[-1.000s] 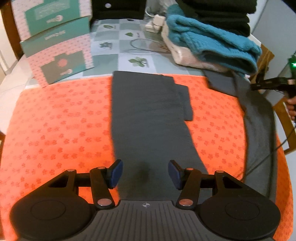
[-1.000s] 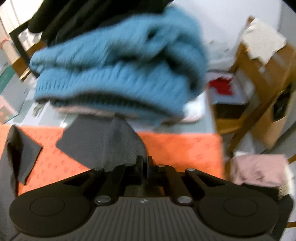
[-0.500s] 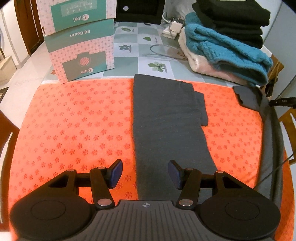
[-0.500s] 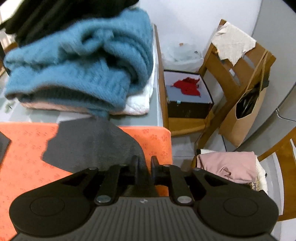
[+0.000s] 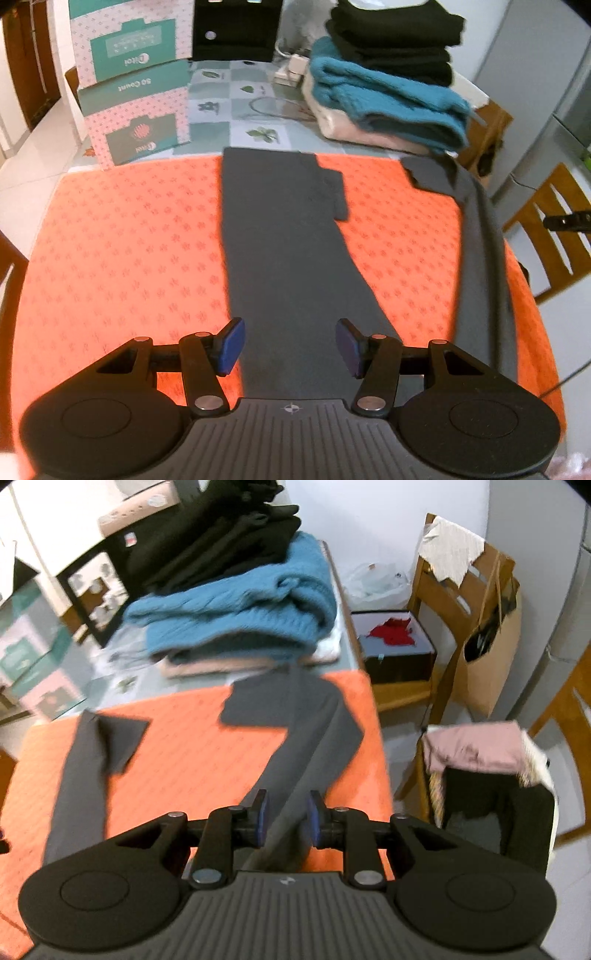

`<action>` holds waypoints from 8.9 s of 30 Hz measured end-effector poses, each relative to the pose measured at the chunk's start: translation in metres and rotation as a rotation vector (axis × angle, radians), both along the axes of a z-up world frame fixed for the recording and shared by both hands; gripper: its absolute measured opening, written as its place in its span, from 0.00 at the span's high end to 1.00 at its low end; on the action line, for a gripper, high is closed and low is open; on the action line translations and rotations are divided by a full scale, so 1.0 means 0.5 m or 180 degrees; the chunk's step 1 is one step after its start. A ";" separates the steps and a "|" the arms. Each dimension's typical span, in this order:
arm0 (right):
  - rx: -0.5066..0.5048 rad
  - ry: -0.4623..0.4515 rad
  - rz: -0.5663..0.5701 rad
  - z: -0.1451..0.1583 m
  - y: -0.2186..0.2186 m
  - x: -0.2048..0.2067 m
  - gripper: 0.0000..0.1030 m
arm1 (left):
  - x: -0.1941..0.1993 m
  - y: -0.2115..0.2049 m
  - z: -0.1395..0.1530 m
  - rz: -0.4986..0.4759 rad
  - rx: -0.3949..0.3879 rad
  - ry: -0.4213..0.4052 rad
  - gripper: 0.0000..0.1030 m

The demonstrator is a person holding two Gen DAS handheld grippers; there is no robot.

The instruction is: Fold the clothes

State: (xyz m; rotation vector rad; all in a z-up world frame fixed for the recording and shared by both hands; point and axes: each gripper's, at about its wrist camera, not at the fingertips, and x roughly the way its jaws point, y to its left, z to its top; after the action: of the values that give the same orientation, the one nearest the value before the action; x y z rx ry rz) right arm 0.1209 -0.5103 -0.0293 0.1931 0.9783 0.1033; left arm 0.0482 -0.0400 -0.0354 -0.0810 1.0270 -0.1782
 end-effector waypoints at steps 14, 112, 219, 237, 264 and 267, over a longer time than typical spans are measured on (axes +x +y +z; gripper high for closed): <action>0.0211 0.0272 -0.0048 -0.080 0.094 -0.391 0.70 | -0.149 -0.051 -0.074 -0.0524 0.0111 0.0120 0.44; 0.0363 0.0339 0.0181 -0.250 0.181 -0.756 0.96 | -0.243 -0.092 -0.190 -0.1097 0.0553 0.0221 0.43; 0.0357 0.0123 0.0380 -0.037 0.093 -0.531 0.92 | -0.180 -0.032 0.013 0.0010 -0.0147 0.0149 0.61; 0.0162 -0.0001 0.1109 0.005 0.272 -0.082 0.83 | -0.123 0.064 -0.013 0.0630 -0.0277 0.0211 0.54; -0.0004 0.0257 0.1129 -0.233 0.496 0.406 0.47 | 0.160 -0.010 -0.165 0.0016 -0.0191 0.0552 0.54; -0.0053 0.0221 0.1193 -0.237 0.519 0.422 0.50 | 0.171 -0.014 -0.173 -0.0031 -0.0200 0.0549 0.54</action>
State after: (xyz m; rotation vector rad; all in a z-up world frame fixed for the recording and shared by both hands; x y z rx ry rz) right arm 0.3322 -0.2509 -0.1479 -0.0043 1.0758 0.4338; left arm 0.1335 -0.0472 -0.1220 -0.1503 1.1940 -0.2152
